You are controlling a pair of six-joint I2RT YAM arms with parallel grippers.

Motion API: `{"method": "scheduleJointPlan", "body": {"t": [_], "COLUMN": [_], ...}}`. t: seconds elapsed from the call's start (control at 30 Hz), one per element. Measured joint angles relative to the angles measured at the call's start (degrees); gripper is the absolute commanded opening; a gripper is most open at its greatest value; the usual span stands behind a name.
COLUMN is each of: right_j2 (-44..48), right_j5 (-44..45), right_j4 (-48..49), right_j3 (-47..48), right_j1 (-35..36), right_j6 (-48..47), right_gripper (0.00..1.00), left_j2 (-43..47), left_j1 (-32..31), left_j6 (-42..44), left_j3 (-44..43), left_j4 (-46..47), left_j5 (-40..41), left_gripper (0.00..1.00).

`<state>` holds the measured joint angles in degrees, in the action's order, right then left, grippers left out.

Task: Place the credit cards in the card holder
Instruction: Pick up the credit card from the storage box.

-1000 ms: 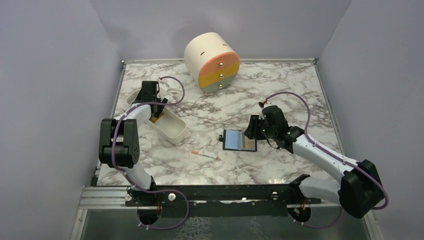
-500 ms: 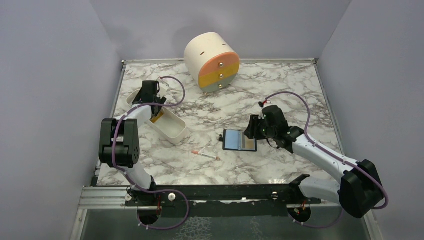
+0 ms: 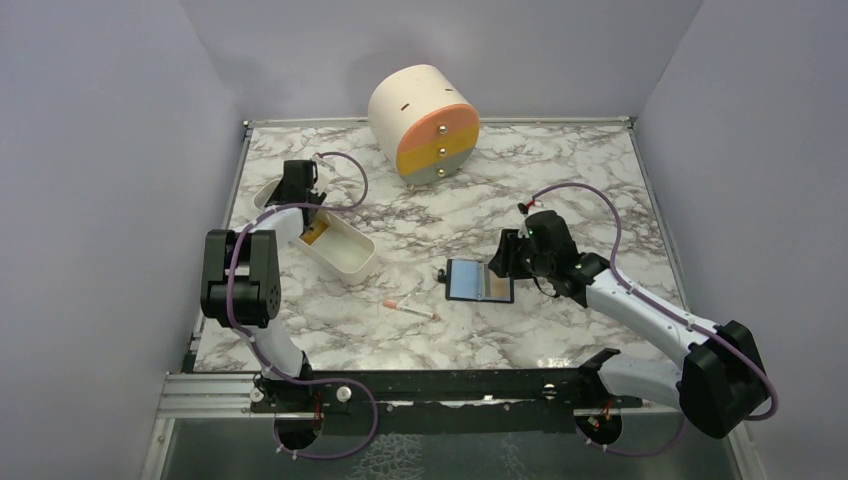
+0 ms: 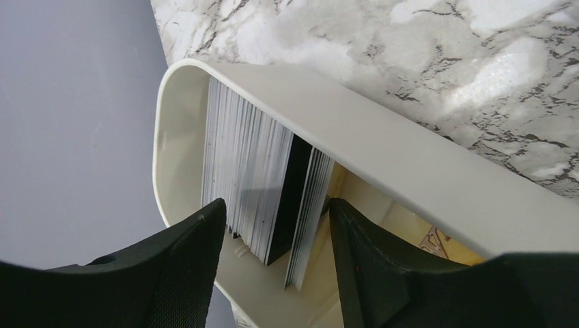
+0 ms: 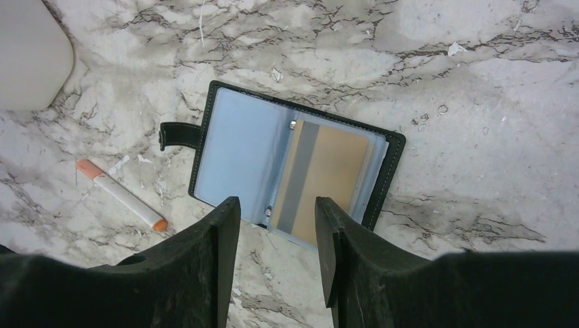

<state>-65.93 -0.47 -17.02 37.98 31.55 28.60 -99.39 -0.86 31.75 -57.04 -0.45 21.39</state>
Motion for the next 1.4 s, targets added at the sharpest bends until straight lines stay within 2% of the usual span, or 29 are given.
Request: {"method": "scheduleJointPlan", "body": {"t": [0.23,0.6,1.13,1.4], "right_j2": [0.0,-0.07,-0.61,-0.74], "right_j5": [0.04,0.07,0.13,0.13], "right_j4": [0.0,0.0,0.0,0.0], "right_j3": [0.0,0.0,0.0,0.0], "right_j1": [0.0,0.0,0.0,0.0], "right_j6": [0.0,-0.39,-0.46,-0.46], "right_gripper": [0.45,0.45,0.45,0.45], "left_j2": [-0.24,-1.84,-2.69,-2.69], "left_j1": [0.94,1.07,1.11,1.14], "left_j6": [-0.09,-0.24,-0.57,-1.25], "left_j3": [-0.98,-2.56,-5.35,-6.21], "left_j4": [0.15,-1.09,-3.89,-5.53], "left_j5": [-0.02,-0.52,-0.66,-1.2], "left_gripper": [0.54,0.36,0.22,0.04]}}
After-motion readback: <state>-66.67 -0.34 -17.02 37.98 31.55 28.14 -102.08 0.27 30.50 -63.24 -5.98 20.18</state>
